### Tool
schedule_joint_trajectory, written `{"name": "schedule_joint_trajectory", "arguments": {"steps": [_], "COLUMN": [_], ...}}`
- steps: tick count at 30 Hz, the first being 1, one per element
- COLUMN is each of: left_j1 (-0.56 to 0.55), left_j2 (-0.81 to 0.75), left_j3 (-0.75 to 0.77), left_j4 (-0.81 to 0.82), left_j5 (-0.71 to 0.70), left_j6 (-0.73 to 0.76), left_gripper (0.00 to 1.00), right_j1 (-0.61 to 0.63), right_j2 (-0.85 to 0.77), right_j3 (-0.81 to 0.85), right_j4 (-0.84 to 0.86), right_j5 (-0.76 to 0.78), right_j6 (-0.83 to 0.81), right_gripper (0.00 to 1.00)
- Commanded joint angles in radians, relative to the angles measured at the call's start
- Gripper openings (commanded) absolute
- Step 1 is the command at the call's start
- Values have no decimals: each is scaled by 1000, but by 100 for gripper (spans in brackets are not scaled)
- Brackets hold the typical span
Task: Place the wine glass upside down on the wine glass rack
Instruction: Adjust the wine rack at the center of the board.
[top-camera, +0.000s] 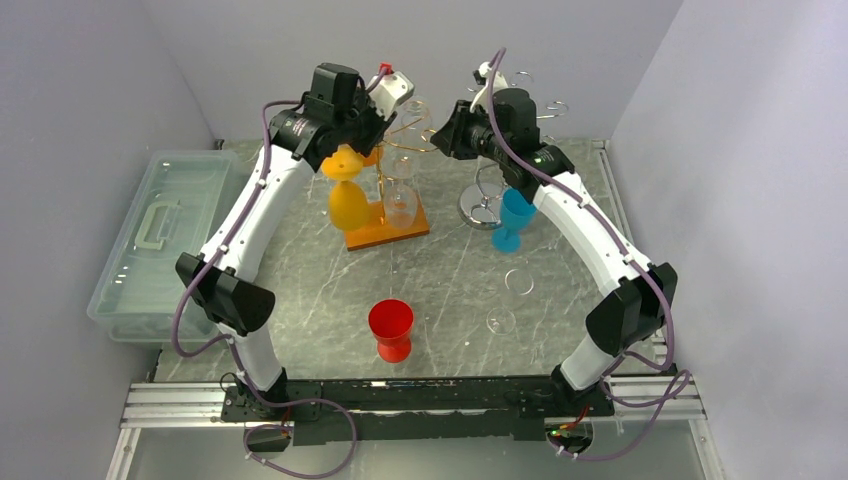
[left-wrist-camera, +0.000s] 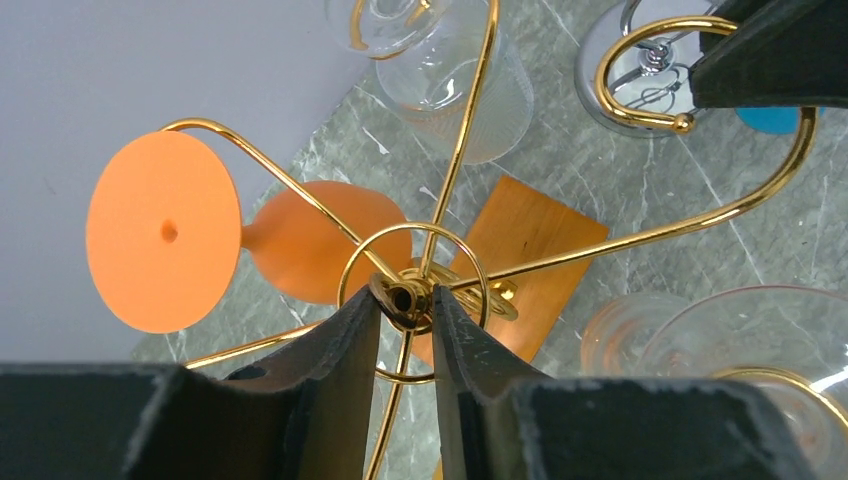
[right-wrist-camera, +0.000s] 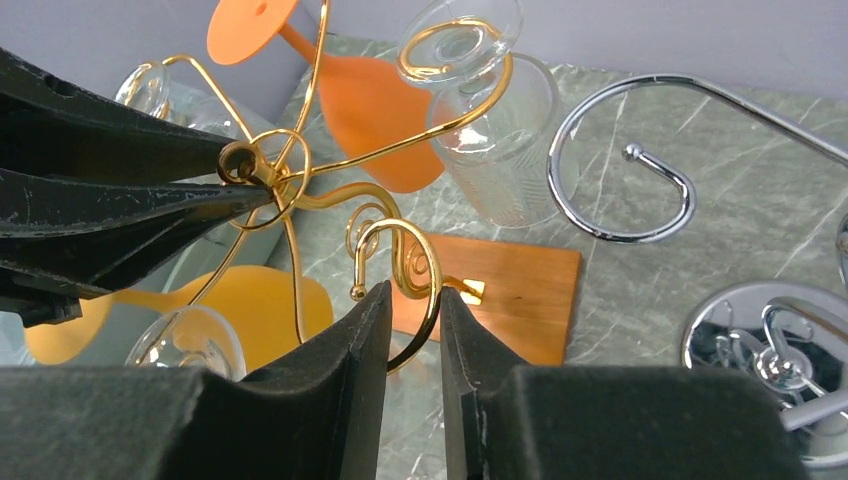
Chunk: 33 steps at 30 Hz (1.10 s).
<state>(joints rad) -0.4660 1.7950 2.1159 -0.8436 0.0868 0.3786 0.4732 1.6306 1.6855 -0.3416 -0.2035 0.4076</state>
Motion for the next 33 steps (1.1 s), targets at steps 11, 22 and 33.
{"name": "schedule_joint_trajectory", "arguments": {"steps": [11,22,33], "left_j1": [27,42,44], "left_j2": [-11,-13,-2], "left_j3": [-10,-51,-43], "left_j4": [15,20,25], "left_j5": [-44,-37,-50], "left_j6": [45,49,66], "left_gripper": [25,12,6], "right_j1": [27,100,179], "right_j2": [-60,-112,-144], "right_j3": [-127,-201,-271], "right_j4": [46,66,83], "right_j5": [-85,-44,-8], "right_j6": [111,150,186], "right_gripper": [17,16,14]}}
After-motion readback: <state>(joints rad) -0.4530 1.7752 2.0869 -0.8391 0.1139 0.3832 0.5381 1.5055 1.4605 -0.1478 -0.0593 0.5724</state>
